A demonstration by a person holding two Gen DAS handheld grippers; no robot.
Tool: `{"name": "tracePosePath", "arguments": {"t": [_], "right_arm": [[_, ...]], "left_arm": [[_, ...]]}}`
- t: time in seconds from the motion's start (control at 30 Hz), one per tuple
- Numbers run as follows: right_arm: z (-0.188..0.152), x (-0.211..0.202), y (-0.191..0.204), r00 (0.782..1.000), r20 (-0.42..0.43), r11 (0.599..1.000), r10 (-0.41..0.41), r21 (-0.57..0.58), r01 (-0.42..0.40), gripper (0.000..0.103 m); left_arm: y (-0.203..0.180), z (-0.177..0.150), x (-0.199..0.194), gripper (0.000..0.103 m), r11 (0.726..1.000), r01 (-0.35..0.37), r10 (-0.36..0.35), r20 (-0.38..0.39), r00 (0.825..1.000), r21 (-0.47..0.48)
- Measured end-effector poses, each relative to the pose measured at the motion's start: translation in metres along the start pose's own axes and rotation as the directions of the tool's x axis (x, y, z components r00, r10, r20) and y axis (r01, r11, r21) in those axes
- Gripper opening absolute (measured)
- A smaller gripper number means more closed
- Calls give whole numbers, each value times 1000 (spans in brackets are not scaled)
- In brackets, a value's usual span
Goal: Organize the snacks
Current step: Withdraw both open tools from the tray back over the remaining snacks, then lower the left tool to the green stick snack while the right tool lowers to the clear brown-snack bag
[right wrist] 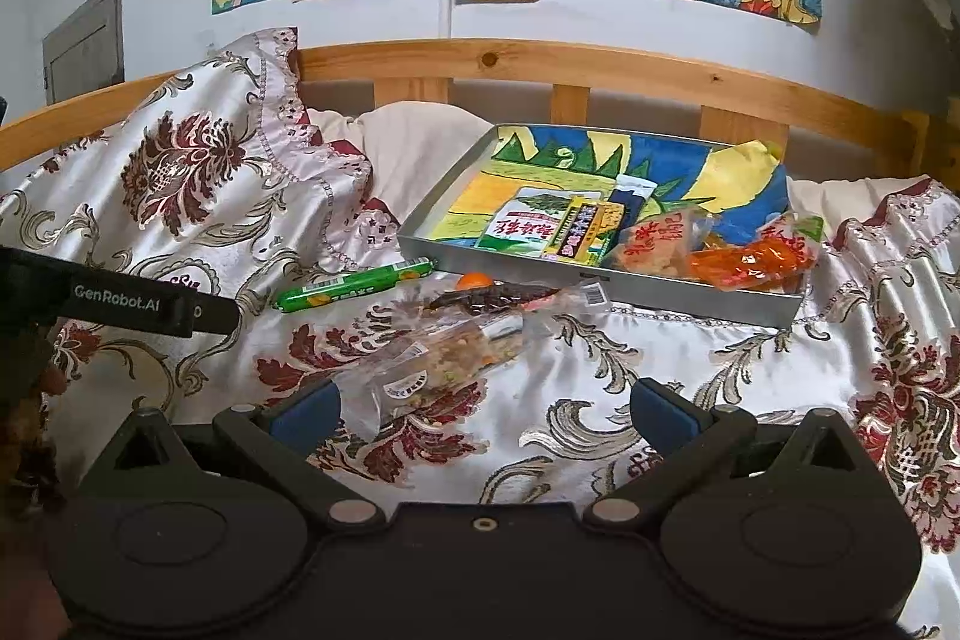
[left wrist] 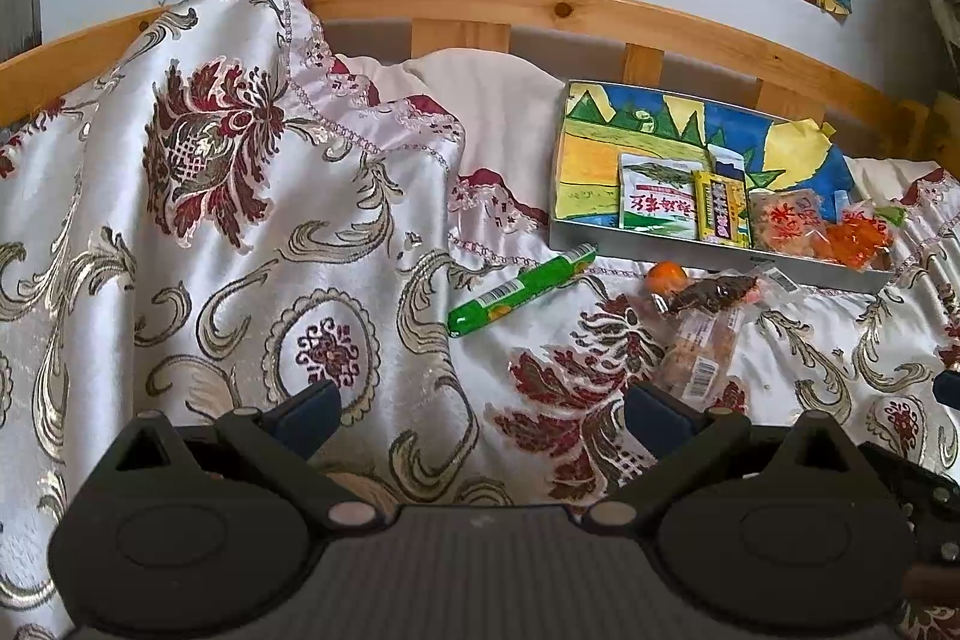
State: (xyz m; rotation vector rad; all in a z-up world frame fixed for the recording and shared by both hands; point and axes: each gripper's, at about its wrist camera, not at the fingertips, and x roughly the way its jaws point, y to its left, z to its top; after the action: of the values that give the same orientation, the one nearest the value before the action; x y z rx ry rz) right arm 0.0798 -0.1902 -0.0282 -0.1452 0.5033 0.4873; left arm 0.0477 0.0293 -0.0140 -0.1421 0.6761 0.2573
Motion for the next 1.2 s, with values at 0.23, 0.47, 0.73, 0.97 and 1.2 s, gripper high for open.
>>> {"name": "tracePosePath", "arguments": {"t": [0.23, 0.47, 0.73, 0.97, 1.2], "right_arm": [[7, 11, 8, 1000, -16, 1000, 27, -11, -27, 102], [15, 31, 18, 997, -52, 998, 63, 26, -62, 102], [21, 73, 24, 991, -117, 991, 58, 128, -43, 102], [26, 114, 39, 987, -161, 977, -17, 208, 51, 102], [26, 140, 52, 973, -200, 979, -120, 141, 149, 96]], "left_arm": [[2, 13, 13, 102, 1000, -12, 12, 4, 1000, 12], [8, 29, 30, 102, 999, -30, 29, 12, 999, 45], [23, 51, 55, 102, 1000, -1, 1, 3, 1000, 8], [17, 62, 78, 102, 997, 35, -34, -10, 999, 72], [4, 71, 99, 102, 983, 112, -110, -21, 994, 146]]}}
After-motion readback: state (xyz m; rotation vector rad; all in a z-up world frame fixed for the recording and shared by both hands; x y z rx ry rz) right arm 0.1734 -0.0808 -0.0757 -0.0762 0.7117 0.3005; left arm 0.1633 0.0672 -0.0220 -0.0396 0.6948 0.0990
